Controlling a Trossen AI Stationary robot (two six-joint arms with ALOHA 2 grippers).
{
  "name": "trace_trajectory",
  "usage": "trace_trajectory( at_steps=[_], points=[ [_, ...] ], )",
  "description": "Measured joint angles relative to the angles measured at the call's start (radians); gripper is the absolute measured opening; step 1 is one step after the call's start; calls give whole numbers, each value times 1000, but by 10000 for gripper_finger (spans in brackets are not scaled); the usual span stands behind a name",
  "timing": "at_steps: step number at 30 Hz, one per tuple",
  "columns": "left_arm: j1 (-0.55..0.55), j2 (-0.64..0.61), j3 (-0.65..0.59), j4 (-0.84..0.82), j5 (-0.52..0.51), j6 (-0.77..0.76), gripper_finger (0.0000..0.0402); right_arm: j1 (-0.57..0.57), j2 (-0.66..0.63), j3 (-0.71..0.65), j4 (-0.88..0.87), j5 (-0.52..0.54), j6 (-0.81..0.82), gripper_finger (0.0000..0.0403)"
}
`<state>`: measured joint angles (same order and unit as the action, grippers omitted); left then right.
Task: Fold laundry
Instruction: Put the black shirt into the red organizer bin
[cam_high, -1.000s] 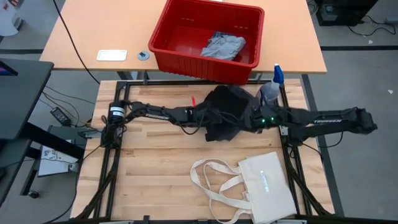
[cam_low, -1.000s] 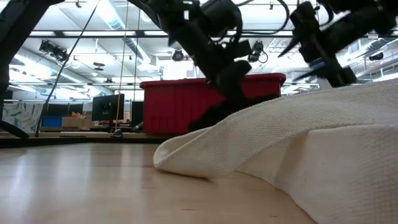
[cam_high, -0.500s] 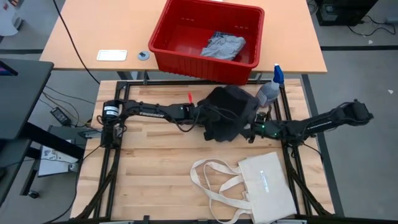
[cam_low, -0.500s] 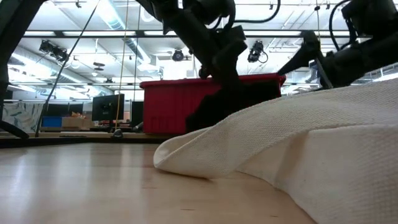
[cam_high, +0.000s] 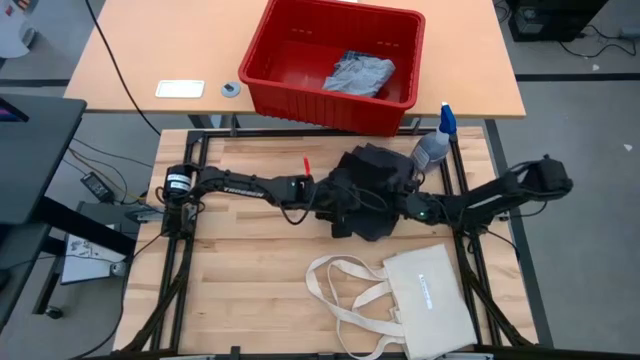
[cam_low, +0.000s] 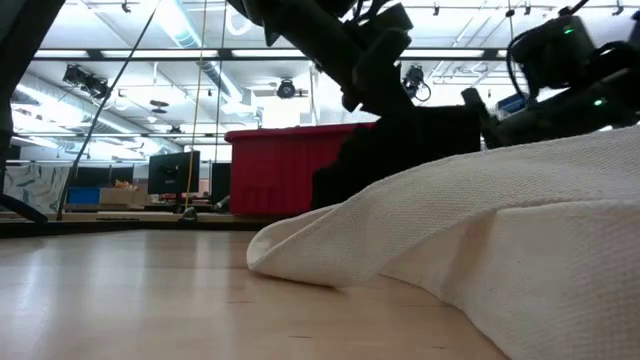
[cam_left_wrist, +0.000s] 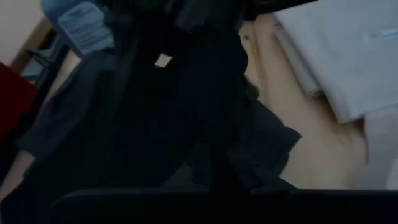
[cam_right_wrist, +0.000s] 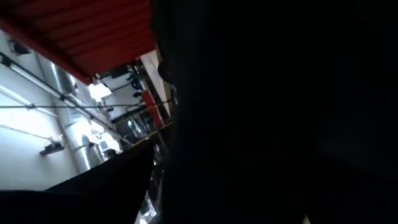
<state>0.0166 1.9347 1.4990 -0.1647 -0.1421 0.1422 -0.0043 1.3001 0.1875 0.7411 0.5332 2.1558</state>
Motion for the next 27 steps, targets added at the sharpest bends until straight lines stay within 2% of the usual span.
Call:
trace_trajectory(
  at_steps=[4, 7, 10, 12, 13, 16, 18, 20, 24, 27],
  points=[
    [2, 0, 0, 19, 86, -1, 12, -30, 100, 34, 17, -12, -1, 301],
    [1, 0, 0, 12, 125, -82, 20, -56, 159, 42, 94, -46, -42, 226],
    [9, -16, -1, -17, 139, -289, 61, -89, 189, 42, 185, -102, -154, 129],
    [19, -56, -2, -26, 192, -398, 96, -110, 186, 42, 233, -132, -241, 64],
    [27, -83, -1, -36, 232, -434, 112, -119, 178, 42, 248, -144, -286, 52],
    [37, -164, 2, -70, 336, -494, 160, -156, 140, 42, 280, -190, -374, 53],
    [37, -223, 2, -141, 346, -476, 186, -188, 104, 48, 280, -214, -428, 53],
    [35, -280, 1, -224, 297, -420, 205, -230, 65, 73, 277, -270, -509, 53],
    [43, -363, 1, -348, 102, -334, 214, -338, -5, 191, 199, -413, -688, 53],
    [63, -389, -2, -336, 85, -281, 206, -423, -39, 339, -3, -515, -833, 53]
  ],
)
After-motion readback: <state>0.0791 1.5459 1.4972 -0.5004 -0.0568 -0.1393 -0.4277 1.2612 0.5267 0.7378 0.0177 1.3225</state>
